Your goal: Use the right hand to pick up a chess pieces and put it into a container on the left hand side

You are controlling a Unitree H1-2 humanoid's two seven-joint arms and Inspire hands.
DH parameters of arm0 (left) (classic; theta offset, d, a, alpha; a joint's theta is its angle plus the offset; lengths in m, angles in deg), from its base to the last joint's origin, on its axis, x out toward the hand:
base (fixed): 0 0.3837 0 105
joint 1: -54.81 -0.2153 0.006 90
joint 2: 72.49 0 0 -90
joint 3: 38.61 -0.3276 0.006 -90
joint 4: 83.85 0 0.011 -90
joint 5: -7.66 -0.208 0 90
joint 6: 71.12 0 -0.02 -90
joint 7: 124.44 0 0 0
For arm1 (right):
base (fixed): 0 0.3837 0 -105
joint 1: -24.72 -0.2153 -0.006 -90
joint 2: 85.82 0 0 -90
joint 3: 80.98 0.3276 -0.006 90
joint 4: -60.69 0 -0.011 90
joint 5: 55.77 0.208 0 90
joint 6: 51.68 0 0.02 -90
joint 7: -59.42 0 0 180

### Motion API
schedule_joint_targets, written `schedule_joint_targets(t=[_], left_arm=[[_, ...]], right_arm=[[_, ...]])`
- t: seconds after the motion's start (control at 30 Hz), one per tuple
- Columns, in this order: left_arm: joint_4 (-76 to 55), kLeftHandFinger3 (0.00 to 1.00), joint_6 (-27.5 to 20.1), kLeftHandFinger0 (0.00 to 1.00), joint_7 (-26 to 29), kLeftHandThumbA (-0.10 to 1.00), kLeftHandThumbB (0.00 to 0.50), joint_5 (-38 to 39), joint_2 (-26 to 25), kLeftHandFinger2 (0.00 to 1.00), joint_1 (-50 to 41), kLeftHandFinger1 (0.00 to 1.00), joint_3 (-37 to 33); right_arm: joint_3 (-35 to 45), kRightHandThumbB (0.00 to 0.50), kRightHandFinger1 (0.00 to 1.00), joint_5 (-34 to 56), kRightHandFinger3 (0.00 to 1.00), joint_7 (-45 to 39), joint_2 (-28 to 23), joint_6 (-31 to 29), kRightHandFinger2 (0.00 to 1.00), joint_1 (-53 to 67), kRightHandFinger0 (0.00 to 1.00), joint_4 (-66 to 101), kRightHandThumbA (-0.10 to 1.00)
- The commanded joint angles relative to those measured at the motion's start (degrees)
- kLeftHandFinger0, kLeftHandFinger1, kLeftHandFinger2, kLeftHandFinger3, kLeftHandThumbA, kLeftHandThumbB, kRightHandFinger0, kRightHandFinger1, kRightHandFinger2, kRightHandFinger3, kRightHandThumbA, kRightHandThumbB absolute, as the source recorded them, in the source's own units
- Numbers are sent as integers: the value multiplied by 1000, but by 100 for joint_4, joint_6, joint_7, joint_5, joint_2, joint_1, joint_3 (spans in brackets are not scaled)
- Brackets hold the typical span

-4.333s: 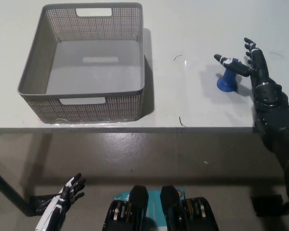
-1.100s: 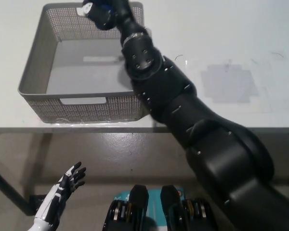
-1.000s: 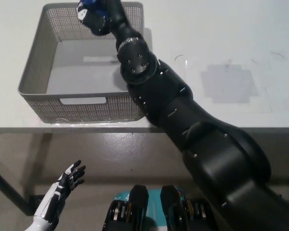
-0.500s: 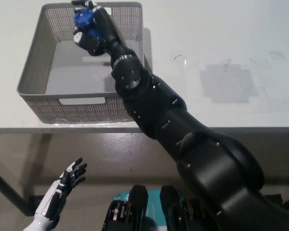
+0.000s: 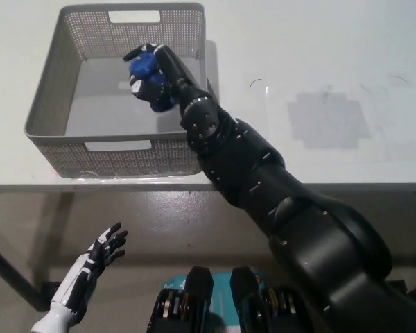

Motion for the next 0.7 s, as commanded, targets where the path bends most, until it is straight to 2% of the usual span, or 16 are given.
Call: schedule_joint_targets(t=[0.0, 0.03, 0.07, 0.1, 0.13, 0.2, 0.33, 0.37, 0.43, 0.53, 0.67], left_arm=[[-106, 1000, -112, 1000, -118, 1000, 325, 4, -142, 1000, 122, 1000, -26], [-102, 1000, -103, 1000, -113, 1000, 331, -2, -142, 1000, 131, 1000, -28], [-91, 1000, -100, 1000, -111, 1000, 332, -6, -145, 1000, 141, 1000, -30], [-87, 1000, -101, 1000, -110, 1000, 333, -7, -147, 1000, 143, 1000, -30], [-107, 1000, -70, 1000, -115, 1000, 337, -2, -153, 1000, 147, 1000, -33], [-81, 1000, -78, 1000, -119, 1000, 340, 17, -154, 1000, 159, 1000, -28], [-103, 1000, -45, 1000, -104, 1000, 330, -4, -149, 1000, 140, 1000, -39], [-132, 1000, -22, 1000, -104, 1000, 318, -4, -148, 1000, 117, 1000, -42], [-168, 1000, 11, 1000, -115, 1000, 310, -4, -157, 1000, 110, 1000, -51], [-52, 1000, -111, 1000, -136, 1000, 305, 17, -161, 1000, 158, 1000, -44], [-72, 1000, -66, 1000, -154, 1000, 294, 28, -182, 1000, 139, 1000, -44]], right_arm=[[-51, 302, 1000, -52, 1000, -677, -90, 334, 1000, -291, 1000, 68, 552], [-49, 326, 1000, -51, 1000, -711, -104, 349, 1000, -288, 1000, 72, 618], [-106, 361, 1000, -113, 1000, -730, -122, 380, 1000, -288, 1000, 75, 744], [-130, 359, 1000, -142, 1000, -738, -128, 394, 1000, -288, 1000, 79, 751], [-191, 384, 1000, -198, 1000, -782, -144, 483, 1000, -320, 1000, 84, 866], [-222, 408, 1000, -197, 1000, -830, -181, 452, 1000, -335, 1000, 100, 933], [-201, 425, 1000, -144, 1000, -811, -235, 345, 1000, -330, 1000, 131, 997], [-191, 444, 1000, -137, 1000, -784, -270, 267, 1000, -351, 1000, 160, 1000], [-134, 444, 1000, -84, 1000, -745, -293, 195, 1000, -378, 1000, 190, 1000], [2, 414, 1000, 24, 1000, -688, -421, -164, 1000, -580, 1000, 326, 1000], [172, 422, 1000, 116, 1000, -658, -558, -320, 1000, -817, 1000, 634, 1000]])
